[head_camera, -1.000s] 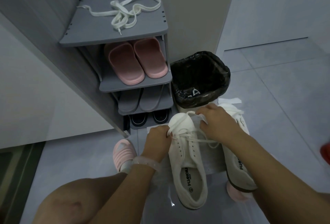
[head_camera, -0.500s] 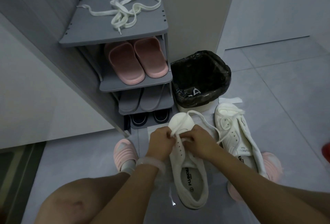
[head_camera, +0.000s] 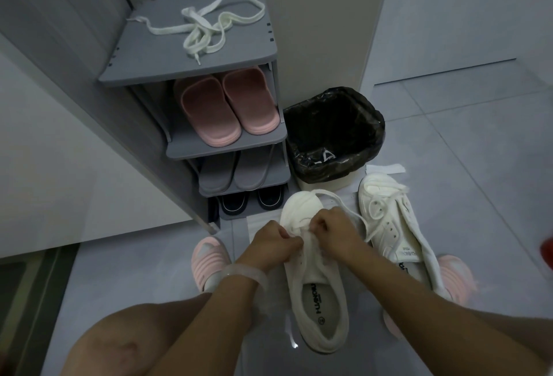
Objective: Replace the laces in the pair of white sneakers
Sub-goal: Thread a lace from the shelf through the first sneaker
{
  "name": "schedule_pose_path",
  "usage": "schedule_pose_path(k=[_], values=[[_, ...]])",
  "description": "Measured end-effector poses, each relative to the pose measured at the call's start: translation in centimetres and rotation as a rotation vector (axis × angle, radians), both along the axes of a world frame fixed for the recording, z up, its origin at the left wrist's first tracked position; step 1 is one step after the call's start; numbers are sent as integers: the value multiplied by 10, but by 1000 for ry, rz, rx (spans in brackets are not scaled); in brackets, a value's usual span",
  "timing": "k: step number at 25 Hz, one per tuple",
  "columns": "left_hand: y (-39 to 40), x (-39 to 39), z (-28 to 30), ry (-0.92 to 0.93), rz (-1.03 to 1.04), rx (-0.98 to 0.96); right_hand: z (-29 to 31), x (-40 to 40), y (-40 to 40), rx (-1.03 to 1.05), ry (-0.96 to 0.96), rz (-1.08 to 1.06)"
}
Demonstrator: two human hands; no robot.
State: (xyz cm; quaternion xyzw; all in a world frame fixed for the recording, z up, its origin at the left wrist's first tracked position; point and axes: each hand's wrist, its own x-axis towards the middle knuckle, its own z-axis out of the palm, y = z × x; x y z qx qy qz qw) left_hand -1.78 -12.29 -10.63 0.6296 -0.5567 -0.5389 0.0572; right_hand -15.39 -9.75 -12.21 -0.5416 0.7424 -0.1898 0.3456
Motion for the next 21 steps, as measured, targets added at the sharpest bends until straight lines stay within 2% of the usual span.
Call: schedule_pose_path(k=[2,5,7,8,9,10,11,12,14,15,17,19,21], values=[[1,0,0,-52,-2,-45,25,-22,-5,-109,-199,-298],[2,-4,2,-42,-6,-57,88,-79,-15,-382,-844,-817],[3,-5,1,-27,-25,-79,128,-108,-15,-604,-1111,-936],[4,-6,2,-14,-43,-108,139,-115,-14,-672,-1140,-927],[4,-6,3,9,-69,-150,148,-115,-11,-707,-1108,-896],[4,-7,3,26,-106,-198,148,-112,-9,-683,-995,-844],[4,-7,3,32,-155,-254,144,-106,-9,-602,-801,-739],[4,-7,2,28,-206,-305,139,-96,-9,-463,-552,-569],[4,-9,3,32,-231,-332,117,-71,-8,-127,-131,-86],[4,-9,6,68,-179,-284,102,-57,-6,-6,10,113],[-2,-11,15,220,21,-112,76,-34,3,108,244,320],[-15,-11,30,366,268,-1,56,-18,11,152,357,364],[-27,-4,45,500,458,-2,48,-10,16,102,425,324]])
